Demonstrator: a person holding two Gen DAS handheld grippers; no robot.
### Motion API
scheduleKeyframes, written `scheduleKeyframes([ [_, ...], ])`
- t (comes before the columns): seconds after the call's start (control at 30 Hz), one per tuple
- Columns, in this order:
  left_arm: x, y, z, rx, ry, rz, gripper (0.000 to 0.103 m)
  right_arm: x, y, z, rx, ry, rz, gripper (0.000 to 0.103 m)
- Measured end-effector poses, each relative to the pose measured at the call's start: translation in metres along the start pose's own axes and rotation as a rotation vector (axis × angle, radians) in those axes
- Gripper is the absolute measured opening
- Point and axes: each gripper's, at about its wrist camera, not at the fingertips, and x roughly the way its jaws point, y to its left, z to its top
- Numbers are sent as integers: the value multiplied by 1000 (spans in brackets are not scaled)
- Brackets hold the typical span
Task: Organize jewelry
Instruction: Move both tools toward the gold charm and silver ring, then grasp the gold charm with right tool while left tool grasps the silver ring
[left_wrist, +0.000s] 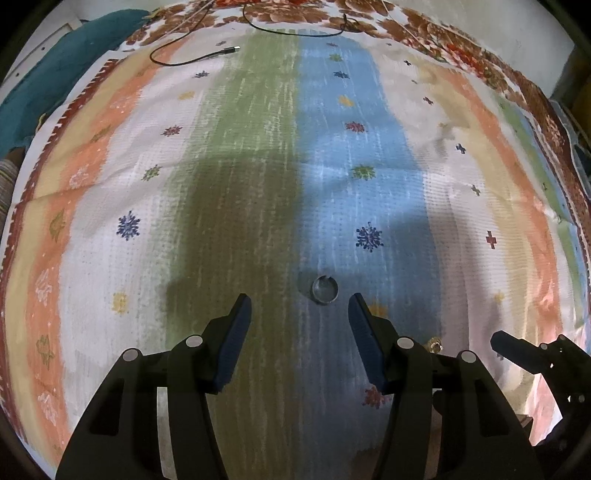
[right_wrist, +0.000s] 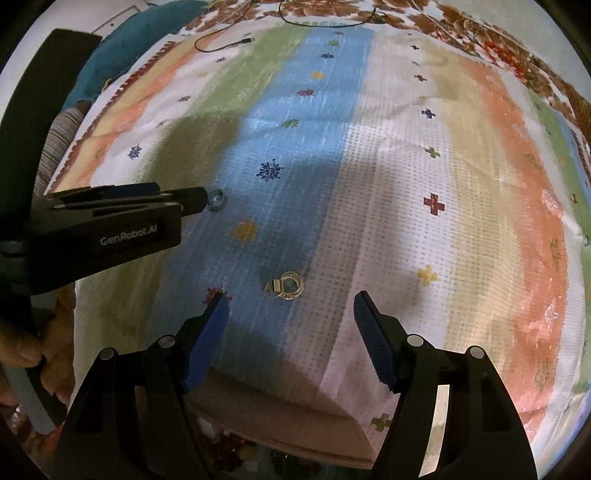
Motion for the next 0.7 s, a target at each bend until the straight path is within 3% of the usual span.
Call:
scheduleKeyframes([
  [0.2,8,-7,3,48,-6,29,54,9,0,4,-1,15,10,70],
  [0.37,15,-9,4,67,2,49,45,17,2,6,-10,31,12,69],
  [0.43,18,-9,5,70,5,50,45,20,4,6,-13,41,17,62],
  [0.5,18,-10,5,74,0,50,43,23,6,7,-20,49,27,61],
  [0.57,20,-13,6,90,-7,64,27,25,8,7,-32,53,25,61],
  [0.7,24,-18,3,122,-9,79,17,31,7,7,-24,68,25,46],
])
